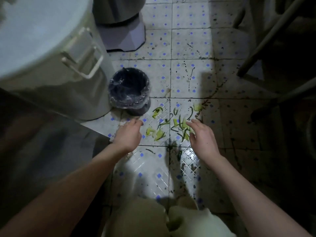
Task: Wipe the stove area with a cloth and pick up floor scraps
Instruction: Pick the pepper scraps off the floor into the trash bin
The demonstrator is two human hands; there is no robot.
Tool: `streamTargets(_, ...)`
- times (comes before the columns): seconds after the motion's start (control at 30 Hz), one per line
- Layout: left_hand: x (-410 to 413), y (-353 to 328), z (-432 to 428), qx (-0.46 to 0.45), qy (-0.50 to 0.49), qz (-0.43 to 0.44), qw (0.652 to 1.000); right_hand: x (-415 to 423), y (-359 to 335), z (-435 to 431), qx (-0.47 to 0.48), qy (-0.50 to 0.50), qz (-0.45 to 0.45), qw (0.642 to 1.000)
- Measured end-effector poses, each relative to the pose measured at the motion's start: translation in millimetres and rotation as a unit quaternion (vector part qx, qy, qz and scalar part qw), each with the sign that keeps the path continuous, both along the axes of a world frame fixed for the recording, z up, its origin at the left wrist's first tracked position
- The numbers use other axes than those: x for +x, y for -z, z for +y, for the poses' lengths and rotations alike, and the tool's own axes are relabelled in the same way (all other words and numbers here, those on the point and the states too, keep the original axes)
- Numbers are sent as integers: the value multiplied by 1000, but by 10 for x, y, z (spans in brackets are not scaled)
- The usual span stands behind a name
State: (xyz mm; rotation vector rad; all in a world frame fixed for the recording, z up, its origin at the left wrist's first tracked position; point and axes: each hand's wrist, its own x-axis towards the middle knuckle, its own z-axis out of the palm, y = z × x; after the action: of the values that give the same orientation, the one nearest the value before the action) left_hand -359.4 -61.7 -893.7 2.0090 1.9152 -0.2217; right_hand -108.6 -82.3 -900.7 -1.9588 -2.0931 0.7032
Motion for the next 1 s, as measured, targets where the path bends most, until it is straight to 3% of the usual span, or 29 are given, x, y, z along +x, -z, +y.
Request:
streamTargets(0.27,-86,1473,48,6,20,6,1000,58,1163,139,1,-10,0,1000)
streamTargets(0.43,-81,2169,-30,3,35,21,999,8,1646,331,-7,-80,-24,996)
streamTargets(0.6,-82,2519,-248,39,138,46,989,-39,1813,379,8,-71,18,997)
streamTargets(0.9,-19,2760,-276,12,194,115,974,-66,2140,201,-14,-105,11,994)
streamTargets(1.0,-5,2671,-238,28,191,97,976,-89,2161,175,0,-94,11,995)
